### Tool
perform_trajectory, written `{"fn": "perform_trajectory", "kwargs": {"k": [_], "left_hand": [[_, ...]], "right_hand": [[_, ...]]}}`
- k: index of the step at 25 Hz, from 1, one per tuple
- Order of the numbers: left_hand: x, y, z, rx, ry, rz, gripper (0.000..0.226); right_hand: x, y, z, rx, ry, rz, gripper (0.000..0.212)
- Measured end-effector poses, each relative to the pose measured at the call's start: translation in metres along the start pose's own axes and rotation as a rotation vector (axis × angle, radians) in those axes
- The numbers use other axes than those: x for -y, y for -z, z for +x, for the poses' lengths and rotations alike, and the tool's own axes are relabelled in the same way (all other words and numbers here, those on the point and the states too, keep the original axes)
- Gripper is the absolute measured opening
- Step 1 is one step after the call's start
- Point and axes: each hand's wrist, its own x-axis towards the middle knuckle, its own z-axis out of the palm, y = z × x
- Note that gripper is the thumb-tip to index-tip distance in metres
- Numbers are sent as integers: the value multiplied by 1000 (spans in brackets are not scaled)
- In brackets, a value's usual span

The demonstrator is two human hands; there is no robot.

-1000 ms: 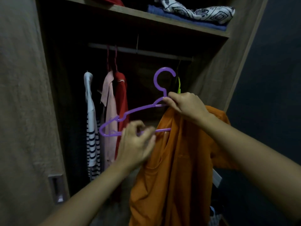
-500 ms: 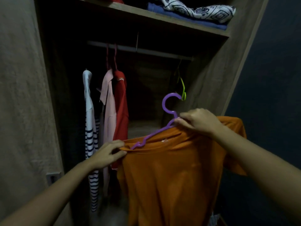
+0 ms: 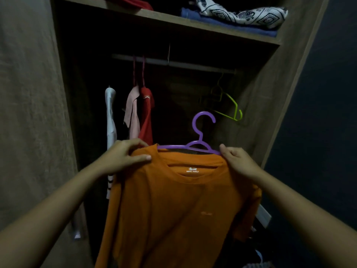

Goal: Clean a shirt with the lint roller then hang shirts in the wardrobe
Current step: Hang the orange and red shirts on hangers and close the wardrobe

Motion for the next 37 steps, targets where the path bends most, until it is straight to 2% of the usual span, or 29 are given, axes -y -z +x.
{"fn": "perform_trajectory", "kwargs": {"k": [2, 4, 6, 9, 11, 13, 15, 16, 17, 18, 20, 22, 25, 27, 28, 30, 32, 34, 37], "left_hand": [[1, 12, -3, -14, -15, -35, 38], [3, 20, -7, -132, -41, -14, 30], [4, 27, -13, -278, -51, 0, 36], [-5, 34, -20, -320, -38, -105, 36], [-16, 34, -21, -325, -21, -129, 23], [-28, 32, -21, -389, -6, -71, 11], [-40, 25, -21, -499, 32, -5, 7], [-46, 20, -20, -549, 49, 14, 7], [-50, 13, -18, -590, 60, 33, 8], [-55, 5, -15, -619, 69, 55, 11], [-62, -13, -4, -654, 84, 104, 21], [-69, -29, 9, -673, 93, 157, 33], [-82, -43, 25, -538, 113, 238, 42], [-93, -39, 39, -410, 135, 196, 55], [-97, -32, 51, -402, 146, 174, 58], [-90, -15, 86, -501, 164, 172, 53], [-72, 2, 128, -550, 223, 243, 54], [-52, 11, 165, -532, 375, 263, 66], [-36, 12, 198, -566, 574, 104, 77]], "right_hand": [[7, -3, 1, 2, 1, 55, 46], [16, 1, 3, 27, 6, 114, 47], [22, 9, 5, 73, 47, 131, 37], [25, 16, 11, 63, 61, 111, 24], [26, 8, 18, -16, -34, 249, 23], [26, -4, 27, -196, -105, 200, 23], [34, -19, 30, -457, 5, -40, 23], [41, -26, 28, -512, 124, -88, 25], [51, -34, 25, -481, 211, -58, 25], [63, -43, 23, -359, 216, 28, 25], [86, -59, 20, -30, 77, 284, 28], [92, -65, 31, 89, -38, 516, 24], [88, -55, 58, 47, -144, 737, 19], [80, -46, 80, 24, -201, 745, 20], [79, -41, 90, 13, -214, 716, 21], [78, -36, 111, -16, -213, 641, 23], [78, -31, 126, -81, -187, 585, 39], [77, -26, 138, -118, -143, 481, 41], [72, -17, 159, -95, -77, 409, 43]]}}
